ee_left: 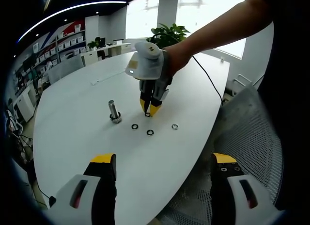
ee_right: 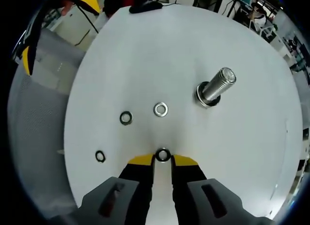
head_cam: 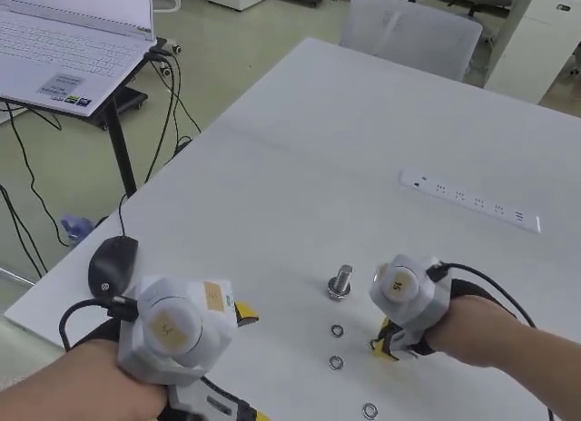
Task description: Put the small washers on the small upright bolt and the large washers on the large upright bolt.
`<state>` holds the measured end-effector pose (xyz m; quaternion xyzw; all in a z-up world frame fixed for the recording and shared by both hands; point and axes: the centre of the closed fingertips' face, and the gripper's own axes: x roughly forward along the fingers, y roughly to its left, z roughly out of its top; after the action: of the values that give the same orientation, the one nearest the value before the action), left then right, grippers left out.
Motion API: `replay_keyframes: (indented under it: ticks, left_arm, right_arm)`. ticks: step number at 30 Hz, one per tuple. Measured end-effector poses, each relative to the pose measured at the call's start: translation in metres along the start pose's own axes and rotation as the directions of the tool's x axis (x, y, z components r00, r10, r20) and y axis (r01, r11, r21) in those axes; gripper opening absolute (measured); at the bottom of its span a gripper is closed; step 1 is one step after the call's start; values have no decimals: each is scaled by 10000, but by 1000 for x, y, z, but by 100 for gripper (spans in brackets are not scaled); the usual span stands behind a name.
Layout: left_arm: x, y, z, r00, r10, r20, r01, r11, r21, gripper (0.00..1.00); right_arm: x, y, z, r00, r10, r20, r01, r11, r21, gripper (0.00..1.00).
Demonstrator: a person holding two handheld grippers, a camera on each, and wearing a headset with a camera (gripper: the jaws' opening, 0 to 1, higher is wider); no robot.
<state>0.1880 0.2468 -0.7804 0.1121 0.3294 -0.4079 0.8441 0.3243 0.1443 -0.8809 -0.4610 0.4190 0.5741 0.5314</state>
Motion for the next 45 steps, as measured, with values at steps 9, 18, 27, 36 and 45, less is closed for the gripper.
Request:
replay_keyframes:
  ticks: [9,18,27,36,45]
  left_arm:
    - [-1,-3,-3,10000,-47,-66,47,10000,-8,77]
    - [-1,-5,-4,9998,-104,-183,105,9999,31,75]
    - [-1,-7,-5,9996,-129,-239,130,9999,37,74]
    - [0,-10,-6,9994,-198,-270,200,9998,83,74]
    - [0,-5,-3,9998,-135,-160,137,9998,120,74]
  right_arm:
    - [1,0,1,9993,-119,-352,118,9999,-44,14]
    - [2,-1,1,9998,-139,-159,144,9994,325,14]
    - [1,-2,-2,9999,-132,-68,135,9985,535,13]
    - [-14,0,-8,9998,-176,58,171,9966,805,13]
    - [-43,-2,-10,9995,-227,213,201,9930,1167,13]
